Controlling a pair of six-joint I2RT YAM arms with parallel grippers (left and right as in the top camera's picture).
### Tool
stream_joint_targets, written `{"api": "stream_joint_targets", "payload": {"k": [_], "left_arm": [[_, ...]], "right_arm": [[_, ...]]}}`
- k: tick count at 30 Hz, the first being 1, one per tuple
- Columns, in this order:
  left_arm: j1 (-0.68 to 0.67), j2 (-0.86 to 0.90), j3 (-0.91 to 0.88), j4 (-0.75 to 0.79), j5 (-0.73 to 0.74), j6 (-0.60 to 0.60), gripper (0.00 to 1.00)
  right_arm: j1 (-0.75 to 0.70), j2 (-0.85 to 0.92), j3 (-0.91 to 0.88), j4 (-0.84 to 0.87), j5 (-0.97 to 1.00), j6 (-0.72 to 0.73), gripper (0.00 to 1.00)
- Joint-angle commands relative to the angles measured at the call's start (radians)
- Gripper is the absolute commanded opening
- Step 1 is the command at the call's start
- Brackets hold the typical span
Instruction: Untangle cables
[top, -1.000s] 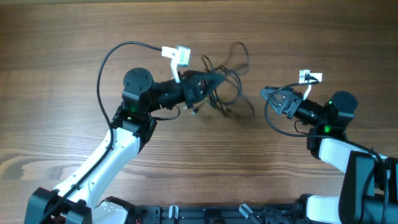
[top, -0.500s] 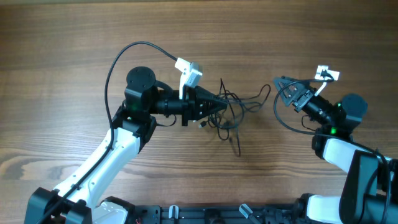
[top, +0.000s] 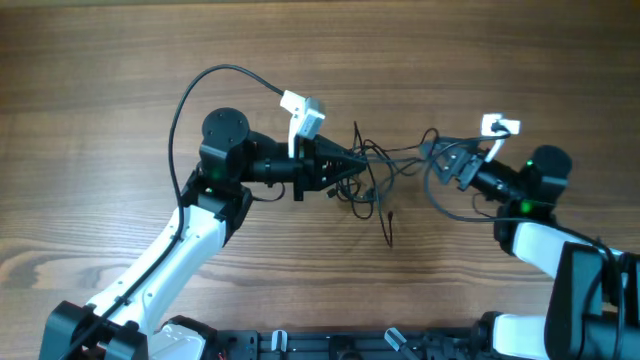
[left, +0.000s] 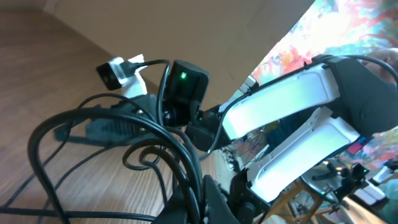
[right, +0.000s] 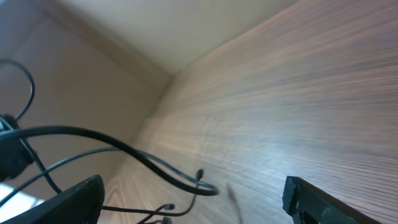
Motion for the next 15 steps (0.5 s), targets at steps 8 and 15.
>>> {"api": "stream_joint_targets", "payload": {"k": [8,15], "left_arm": [[-0.060,-0.003,0.007,0.205,0.166,-0.230,0.04],[0.003,-0.032,0.007,0.701,0.315,-0.636,0.04]], "right_arm": [[0.129,-0.003,0.009,-0.034,0.694,0.098,1.00],[-0.026,-0.003,0.014,-0.109,0.887,0.134,1.00]]}}
